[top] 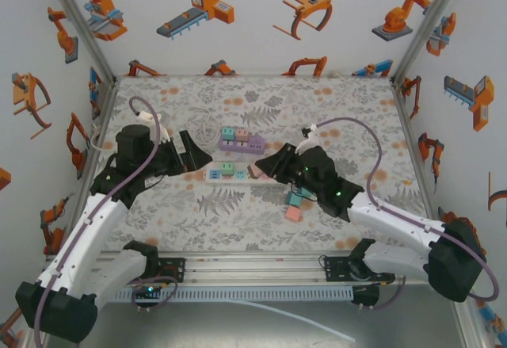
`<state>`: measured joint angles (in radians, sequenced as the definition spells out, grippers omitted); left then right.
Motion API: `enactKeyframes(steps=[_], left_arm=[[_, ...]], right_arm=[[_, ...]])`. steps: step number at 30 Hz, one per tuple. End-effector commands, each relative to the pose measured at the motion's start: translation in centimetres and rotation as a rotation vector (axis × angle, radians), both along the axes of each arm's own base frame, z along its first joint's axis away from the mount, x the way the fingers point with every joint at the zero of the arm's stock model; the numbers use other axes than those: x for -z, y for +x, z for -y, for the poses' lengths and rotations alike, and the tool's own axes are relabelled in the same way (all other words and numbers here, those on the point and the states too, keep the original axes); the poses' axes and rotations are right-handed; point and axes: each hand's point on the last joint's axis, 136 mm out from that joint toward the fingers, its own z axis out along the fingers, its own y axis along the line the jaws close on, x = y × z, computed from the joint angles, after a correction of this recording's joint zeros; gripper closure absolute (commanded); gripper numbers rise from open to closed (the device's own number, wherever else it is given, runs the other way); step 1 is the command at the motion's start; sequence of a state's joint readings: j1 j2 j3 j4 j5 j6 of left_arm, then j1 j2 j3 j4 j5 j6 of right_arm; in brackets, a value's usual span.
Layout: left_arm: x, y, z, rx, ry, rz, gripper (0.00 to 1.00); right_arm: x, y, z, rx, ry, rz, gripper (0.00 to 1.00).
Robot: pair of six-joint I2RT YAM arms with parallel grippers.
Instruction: Pull the plug off the socket
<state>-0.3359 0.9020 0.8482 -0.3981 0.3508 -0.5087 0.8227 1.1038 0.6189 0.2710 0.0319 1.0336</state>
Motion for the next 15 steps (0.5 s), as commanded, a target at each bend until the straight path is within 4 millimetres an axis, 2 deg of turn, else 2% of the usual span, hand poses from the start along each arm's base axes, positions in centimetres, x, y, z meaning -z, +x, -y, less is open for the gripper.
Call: enactKeyframes(steps=[1, 9, 15], left_arm=[[-1.0, -0.8, 1.6, 0.109, -0.023, 0.046, 0.03], [-1.6, -1.5, 4.1, 0.227, -0.007, 0.073, 0.03], [-1.4, -1.7, 4.6, 0.248, 0.011, 0.073, 0.03]], right_arm=[[1.8, -0.1, 0.5, 0.059, 0.008, -0.082, 1.00], [7.4, -0.4, 0.9, 0.074, -0.110, -0.145, 1.00], [10.8, -0.3, 1.6, 0.094, -0.203, -0.168, 1.00]])
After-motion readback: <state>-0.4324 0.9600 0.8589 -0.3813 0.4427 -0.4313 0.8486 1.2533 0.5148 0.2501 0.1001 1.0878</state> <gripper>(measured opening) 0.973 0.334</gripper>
